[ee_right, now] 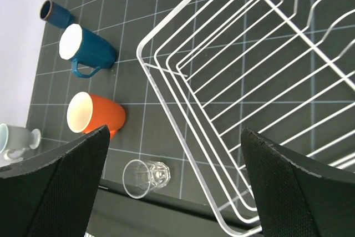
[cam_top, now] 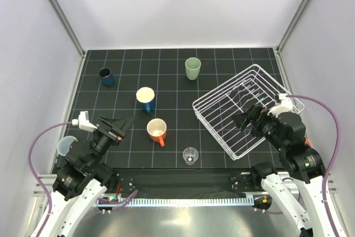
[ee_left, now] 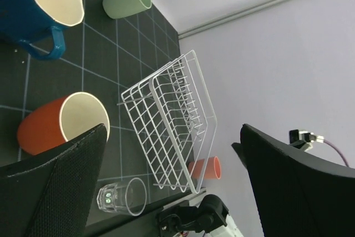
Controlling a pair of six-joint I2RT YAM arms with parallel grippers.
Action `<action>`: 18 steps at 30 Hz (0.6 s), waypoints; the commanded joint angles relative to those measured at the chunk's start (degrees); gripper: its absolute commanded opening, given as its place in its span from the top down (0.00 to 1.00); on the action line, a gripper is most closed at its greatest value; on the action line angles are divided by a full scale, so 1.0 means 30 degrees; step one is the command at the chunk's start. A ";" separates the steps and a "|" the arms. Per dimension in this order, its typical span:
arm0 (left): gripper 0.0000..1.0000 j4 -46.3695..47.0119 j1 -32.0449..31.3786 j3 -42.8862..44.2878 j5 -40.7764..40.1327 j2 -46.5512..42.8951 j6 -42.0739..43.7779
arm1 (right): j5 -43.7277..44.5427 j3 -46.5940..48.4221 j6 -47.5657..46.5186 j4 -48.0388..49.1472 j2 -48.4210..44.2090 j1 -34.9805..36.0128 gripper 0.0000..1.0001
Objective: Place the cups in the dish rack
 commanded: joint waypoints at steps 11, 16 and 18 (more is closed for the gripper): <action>0.11 -0.3078 -0.3023 0.7233 0.1516 1.3573 0.5231 | -0.0836 0.2504 -0.2906 -0.3174 0.3604 -0.0069 0.00; 0.11 -0.4013 -0.9351 0.9135 -0.3882 1.7259 0.4853 | -0.1070 0.3587 -0.2963 -0.3791 0.5627 -0.0040 0.00; 0.12 -0.4862 -1.0591 0.9665 -0.5637 1.8202 0.4646 | -0.1565 0.3941 -0.3402 -0.3617 0.5630 -0.0040 0.00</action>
